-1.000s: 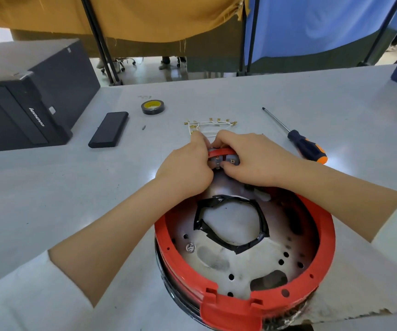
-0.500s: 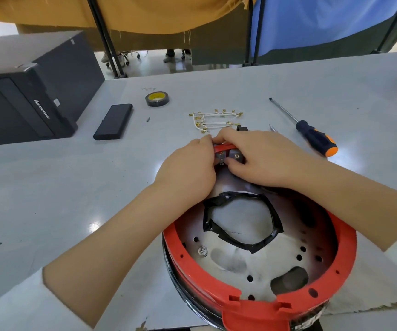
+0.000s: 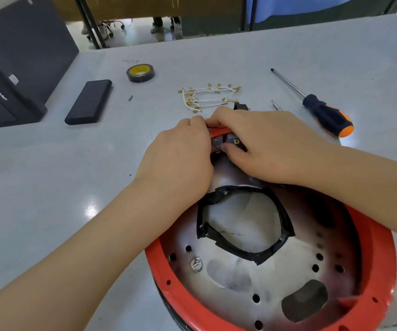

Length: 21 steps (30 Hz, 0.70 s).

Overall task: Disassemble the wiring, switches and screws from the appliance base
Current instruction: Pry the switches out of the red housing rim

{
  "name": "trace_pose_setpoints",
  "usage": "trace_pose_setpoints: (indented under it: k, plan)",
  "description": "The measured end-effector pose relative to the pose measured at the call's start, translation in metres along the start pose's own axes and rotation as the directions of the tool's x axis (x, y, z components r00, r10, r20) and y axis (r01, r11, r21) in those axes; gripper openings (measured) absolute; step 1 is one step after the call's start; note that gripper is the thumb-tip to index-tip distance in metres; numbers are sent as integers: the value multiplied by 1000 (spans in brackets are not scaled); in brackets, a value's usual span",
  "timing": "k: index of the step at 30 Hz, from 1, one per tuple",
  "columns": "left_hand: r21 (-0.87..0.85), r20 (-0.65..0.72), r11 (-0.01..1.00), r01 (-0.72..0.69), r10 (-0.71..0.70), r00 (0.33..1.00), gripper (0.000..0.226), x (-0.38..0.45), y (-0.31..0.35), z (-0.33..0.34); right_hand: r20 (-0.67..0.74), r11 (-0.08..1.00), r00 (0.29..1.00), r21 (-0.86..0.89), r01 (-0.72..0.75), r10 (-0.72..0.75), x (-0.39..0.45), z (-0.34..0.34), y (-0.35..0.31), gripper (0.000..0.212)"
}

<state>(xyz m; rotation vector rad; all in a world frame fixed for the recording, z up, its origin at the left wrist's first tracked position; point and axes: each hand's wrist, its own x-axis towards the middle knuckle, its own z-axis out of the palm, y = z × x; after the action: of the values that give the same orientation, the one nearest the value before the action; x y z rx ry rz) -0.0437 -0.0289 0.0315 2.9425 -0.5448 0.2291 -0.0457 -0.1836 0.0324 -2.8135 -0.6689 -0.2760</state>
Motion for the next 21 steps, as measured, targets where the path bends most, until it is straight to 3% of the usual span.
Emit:
trace_pose_setpoints:
  k: [8, 21]
  plan:
    - [132, 80, 991, 33, -44, 996, 27, 4, 9, -8, -45, 999, 999, -22, -26, 25, 0, 4, -7, 34]
    - [108, 86, 989, 105, -114, 990, 22, 4, 16, -9, -56, 993, 998, -109, -47, 41, 0, 3, -12, 31]
